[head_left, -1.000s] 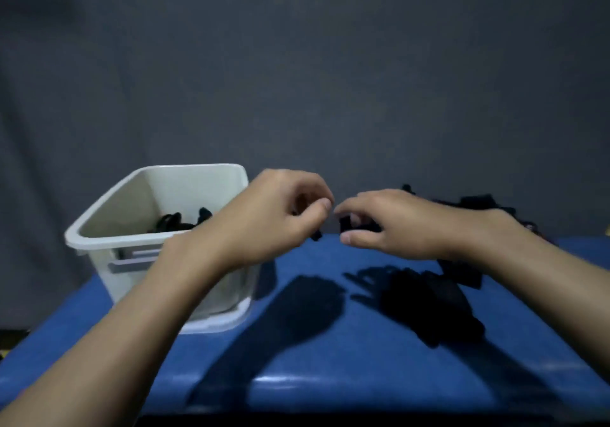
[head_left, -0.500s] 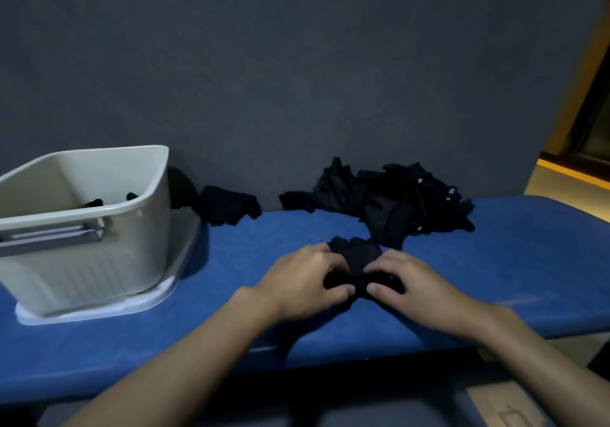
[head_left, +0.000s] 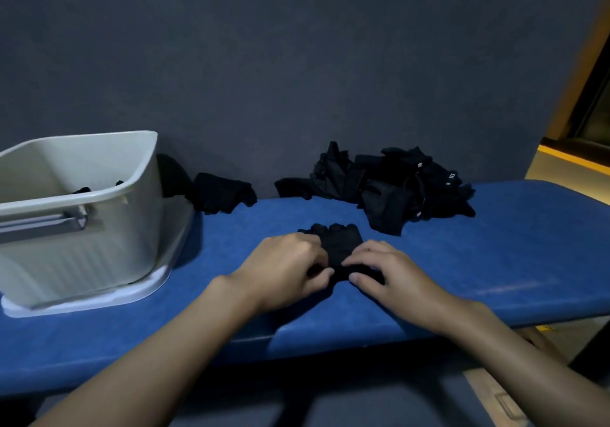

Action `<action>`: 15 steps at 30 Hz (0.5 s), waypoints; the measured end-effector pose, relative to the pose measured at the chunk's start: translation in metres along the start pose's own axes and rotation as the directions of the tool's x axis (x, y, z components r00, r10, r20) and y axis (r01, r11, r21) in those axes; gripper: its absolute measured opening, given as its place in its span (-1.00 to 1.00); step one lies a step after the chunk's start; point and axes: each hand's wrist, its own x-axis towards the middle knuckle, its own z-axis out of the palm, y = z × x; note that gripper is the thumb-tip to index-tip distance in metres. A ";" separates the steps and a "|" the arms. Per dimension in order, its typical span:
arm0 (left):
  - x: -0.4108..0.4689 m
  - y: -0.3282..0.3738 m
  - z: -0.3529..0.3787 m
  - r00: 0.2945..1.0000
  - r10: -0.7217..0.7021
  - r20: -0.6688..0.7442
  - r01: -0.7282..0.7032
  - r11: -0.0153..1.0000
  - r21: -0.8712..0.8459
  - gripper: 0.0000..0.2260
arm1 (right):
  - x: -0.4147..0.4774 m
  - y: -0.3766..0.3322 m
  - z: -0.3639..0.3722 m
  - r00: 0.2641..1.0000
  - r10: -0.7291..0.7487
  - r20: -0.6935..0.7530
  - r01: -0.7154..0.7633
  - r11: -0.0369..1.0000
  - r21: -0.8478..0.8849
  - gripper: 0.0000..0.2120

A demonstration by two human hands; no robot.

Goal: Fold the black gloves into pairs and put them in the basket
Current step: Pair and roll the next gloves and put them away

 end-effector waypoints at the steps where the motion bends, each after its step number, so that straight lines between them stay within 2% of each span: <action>1: -0.002 -0.004 -0.002 1.000 -0.005 0.000 0.005 1.000 0.009 -0.75 | 0.003 -0.003 0.003 1.000 -0.010 0.007 0.010 1.000 0.002 -0.76; 5: -0.014 -0.018 -0.006 1.000 -0.029 0.001 0.029 1.000 0.009 -0.76 | 0.009 -0.013 0.011 0.999 -0.046 -0.024 0.047 0.999 0.020 -0.68; 7: -0.018 -0.024 -0.004 0.998 -0.053 -0.019 0.051 0.997 -0.065 -0.72 | 0.010 -0.013 0.013 0.997 -0.022 -0.067 0.025 0.999 0.036 -0.60; 10: -0.021 -0.028 0.001 0.994 -0.104 -0.029 0.097 0.979 -0.181 -0.66 | 0.011 -0.011 0.016 0.999 0.016 -0.043 -0.014 0.999 0.034 -0.55; 15: -0.024 -0.031 0.006 0.988 -0.116 0.104 0.125 0.989 -0.079 -0.60 | 0.011 -0.011 0.018 1.000 0.006 -0.015 -0.006 1.000 -0.012 -0.56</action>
